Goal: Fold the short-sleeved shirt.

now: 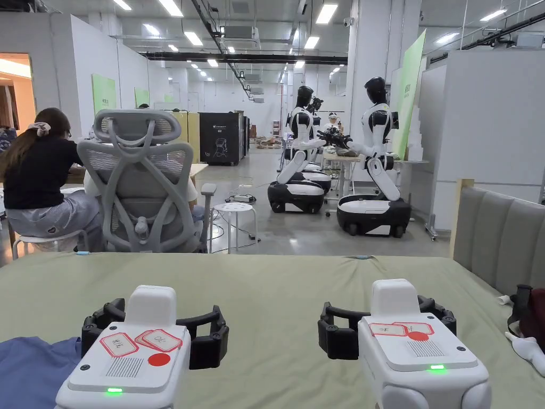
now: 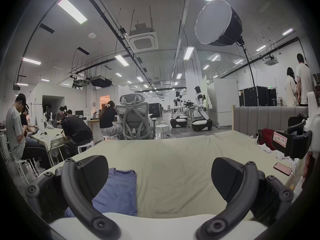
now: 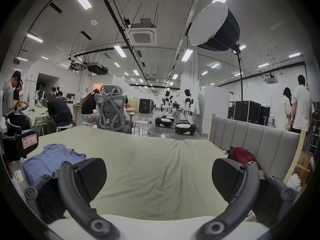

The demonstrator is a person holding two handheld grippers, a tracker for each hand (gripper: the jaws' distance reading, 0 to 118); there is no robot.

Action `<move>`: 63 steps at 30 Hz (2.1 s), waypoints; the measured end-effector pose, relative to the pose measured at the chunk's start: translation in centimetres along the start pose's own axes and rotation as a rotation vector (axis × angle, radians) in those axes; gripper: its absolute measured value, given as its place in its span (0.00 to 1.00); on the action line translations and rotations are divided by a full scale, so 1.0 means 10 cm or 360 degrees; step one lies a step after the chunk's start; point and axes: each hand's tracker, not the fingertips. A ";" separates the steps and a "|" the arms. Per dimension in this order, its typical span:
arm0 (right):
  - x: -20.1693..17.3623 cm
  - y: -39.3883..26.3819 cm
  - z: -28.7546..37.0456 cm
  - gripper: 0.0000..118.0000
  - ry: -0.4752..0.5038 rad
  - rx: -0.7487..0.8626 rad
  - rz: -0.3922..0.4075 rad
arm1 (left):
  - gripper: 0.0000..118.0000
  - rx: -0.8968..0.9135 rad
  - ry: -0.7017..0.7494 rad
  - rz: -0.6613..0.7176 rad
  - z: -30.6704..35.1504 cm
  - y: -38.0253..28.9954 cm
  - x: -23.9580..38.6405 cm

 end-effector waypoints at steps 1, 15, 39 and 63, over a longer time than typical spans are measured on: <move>0.00 0.00 0.00 1.00 -0.0003 0.0000 0.0000 | 1.00 -0.0003 -0.0001 0.0001 0.00 0.00 0.00; 0.02 -0.03 0.01 1.00 0.0016 0.0001 0.0014 | 1.00 0.0004 -0.0055 0.0038 0.01 -0.02 0.00; 0.03 -0.07 -0.01 0.41 -0.0073 -0.0060 -0.0013 | 0.50 0.0004 -0.0064 0.0048 0.01 -0.04 0.02; -2.06 0.09 -0.43 0.00 0.0598 -0.0108 0.0003 | 0.00 -0.0179 0.0691 0.0073 0.47 -0.20 -2.10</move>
